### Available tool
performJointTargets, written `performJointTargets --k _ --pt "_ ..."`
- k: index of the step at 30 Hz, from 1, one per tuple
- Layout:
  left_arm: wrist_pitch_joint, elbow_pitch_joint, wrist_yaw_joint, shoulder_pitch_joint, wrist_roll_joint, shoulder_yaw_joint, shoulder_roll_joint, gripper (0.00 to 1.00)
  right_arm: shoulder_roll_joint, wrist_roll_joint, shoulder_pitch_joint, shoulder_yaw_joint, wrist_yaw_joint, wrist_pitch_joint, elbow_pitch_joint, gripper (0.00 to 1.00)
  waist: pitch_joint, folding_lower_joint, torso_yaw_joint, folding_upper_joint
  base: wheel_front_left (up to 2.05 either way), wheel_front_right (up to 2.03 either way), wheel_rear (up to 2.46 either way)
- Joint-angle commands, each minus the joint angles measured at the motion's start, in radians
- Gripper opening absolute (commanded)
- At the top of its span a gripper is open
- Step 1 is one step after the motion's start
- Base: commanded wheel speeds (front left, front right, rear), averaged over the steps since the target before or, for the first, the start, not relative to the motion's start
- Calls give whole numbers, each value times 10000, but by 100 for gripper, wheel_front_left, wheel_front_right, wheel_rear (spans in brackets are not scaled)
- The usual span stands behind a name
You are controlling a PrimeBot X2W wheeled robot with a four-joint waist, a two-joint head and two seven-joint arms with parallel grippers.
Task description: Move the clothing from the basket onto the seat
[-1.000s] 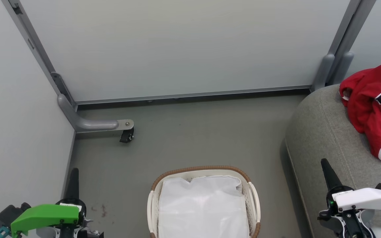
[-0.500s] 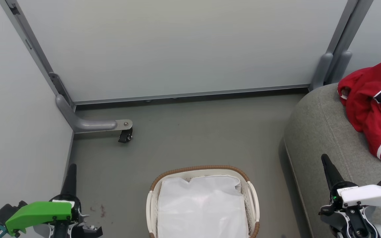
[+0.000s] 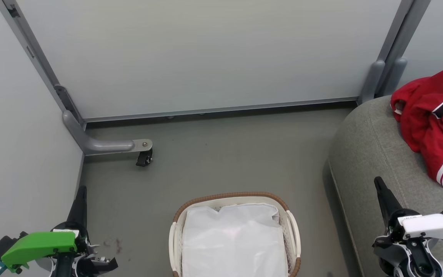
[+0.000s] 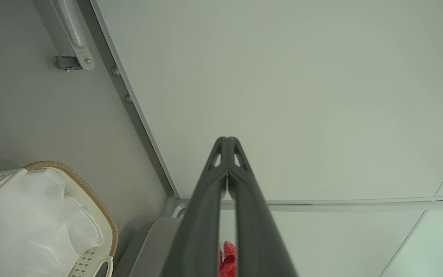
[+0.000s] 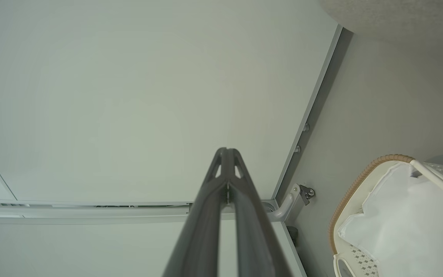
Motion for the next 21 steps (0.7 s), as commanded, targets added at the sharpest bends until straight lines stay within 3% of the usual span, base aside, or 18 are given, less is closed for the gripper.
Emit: performJointTargets --k 1,21 --pt "76 -82 -75 -224 -224 69 46 0 -62 224 -151 -41 -1 66 -74 0 2 0 -7 0 0 0 0" --pt "304 -119 -90 -286 -1004 190 51 0 -71 998 -176 -104 -2 295 -141 0 20 0 -70 0 0 0 0"
